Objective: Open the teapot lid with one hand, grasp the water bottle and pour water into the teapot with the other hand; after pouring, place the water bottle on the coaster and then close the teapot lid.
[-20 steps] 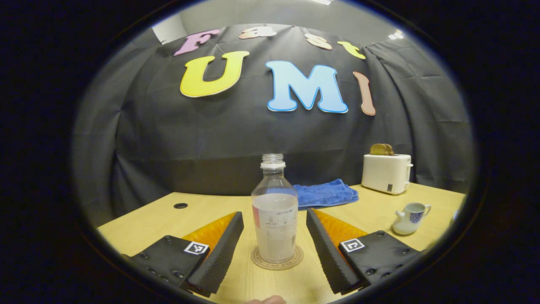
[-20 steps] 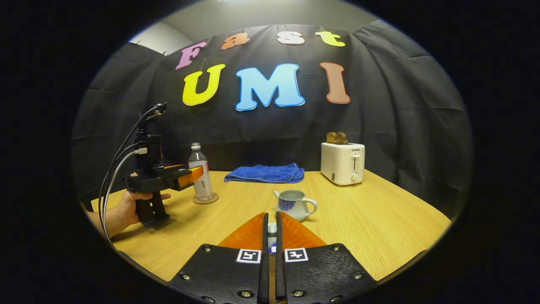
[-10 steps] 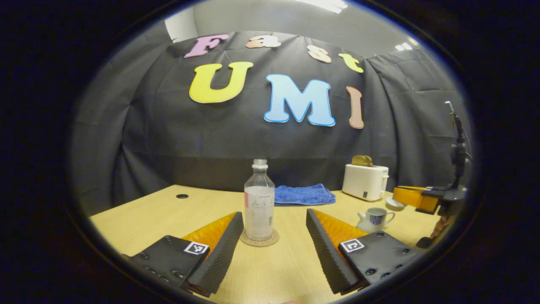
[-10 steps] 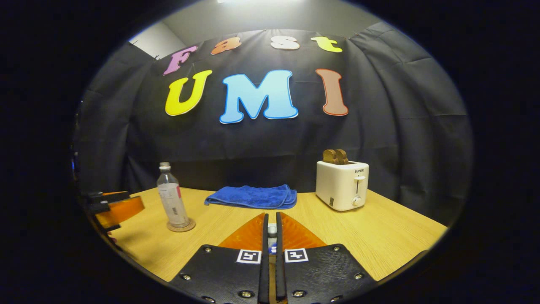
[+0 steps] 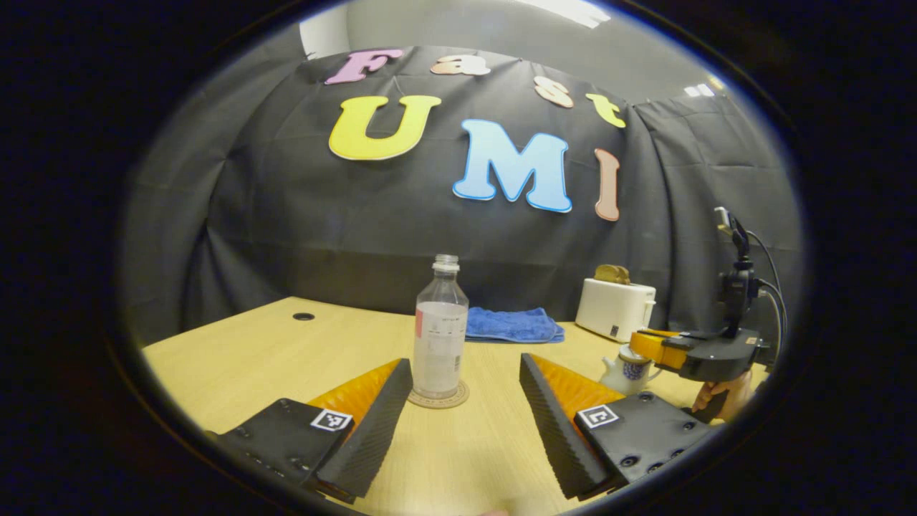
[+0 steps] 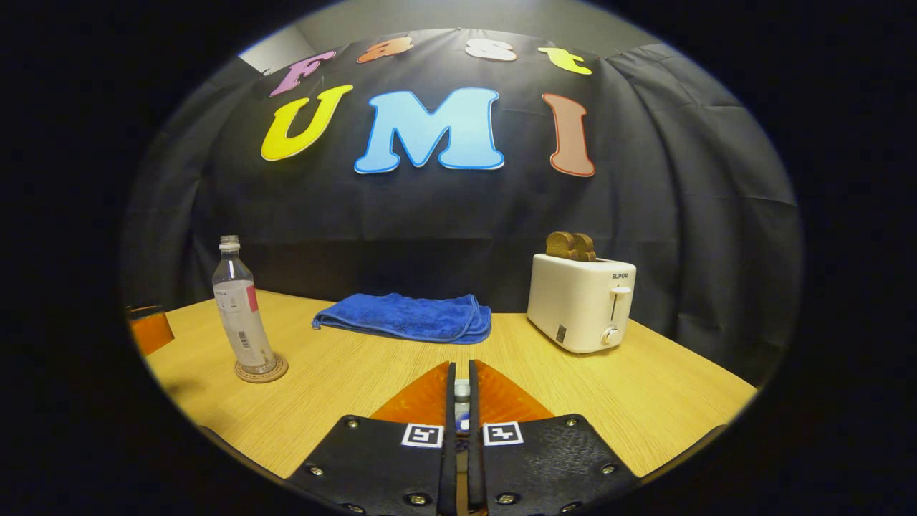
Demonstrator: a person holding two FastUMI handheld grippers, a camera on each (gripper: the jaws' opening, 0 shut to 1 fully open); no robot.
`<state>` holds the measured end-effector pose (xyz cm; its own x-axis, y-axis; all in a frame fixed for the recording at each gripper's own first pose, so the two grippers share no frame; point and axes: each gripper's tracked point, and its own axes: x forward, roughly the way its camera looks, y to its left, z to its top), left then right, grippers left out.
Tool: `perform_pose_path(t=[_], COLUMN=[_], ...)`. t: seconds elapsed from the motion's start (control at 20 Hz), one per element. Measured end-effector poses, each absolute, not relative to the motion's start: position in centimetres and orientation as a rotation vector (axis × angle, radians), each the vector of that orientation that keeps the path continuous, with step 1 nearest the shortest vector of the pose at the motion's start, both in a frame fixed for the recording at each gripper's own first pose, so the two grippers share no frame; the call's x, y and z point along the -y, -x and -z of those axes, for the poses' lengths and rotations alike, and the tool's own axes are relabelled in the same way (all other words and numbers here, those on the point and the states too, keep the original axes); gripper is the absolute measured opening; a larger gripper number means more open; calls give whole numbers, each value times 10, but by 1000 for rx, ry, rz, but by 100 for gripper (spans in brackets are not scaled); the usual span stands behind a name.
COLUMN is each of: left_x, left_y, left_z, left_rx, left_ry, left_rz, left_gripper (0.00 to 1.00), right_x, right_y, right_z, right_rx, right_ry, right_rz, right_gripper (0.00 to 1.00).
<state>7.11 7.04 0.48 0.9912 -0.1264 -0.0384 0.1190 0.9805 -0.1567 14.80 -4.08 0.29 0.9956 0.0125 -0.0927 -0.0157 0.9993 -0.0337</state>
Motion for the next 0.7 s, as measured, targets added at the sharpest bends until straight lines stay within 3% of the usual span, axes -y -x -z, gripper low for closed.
perform_pose_path(t=[0.2, 0.3, 0.5, 0.55, 0.6, 0.7], left_x=[-70, -68, -64, -61, -56, -50], left_y=[-71, -68, -58, -52, -48, -38], left_z=[-5, -9, -17, -20, -23, -24], left_rx=[-45, -36, -19, -6, 6, 18], left_ry=[140, 135, 114, 106, 93, 76], left_rz=[115, 116, 106, 103, 102, 76], left_gripper=[100, 100, 100, 100, 100, 100], right_x=[44, 42, 49, 46, 38, 22], right_y=[-151, -148, -117, -101, -85, -54], right_z=[5, 0, -42, -44, -40, -25], right_rx=[-110, -101, -2, 3, -1, -38], right_ry=[42, 41, 47, 46, 46, 61], right_rz=[-2, -11, 29, 29, 9, -17], right_gripper=[7, 12, 40, 52, 54, 83])
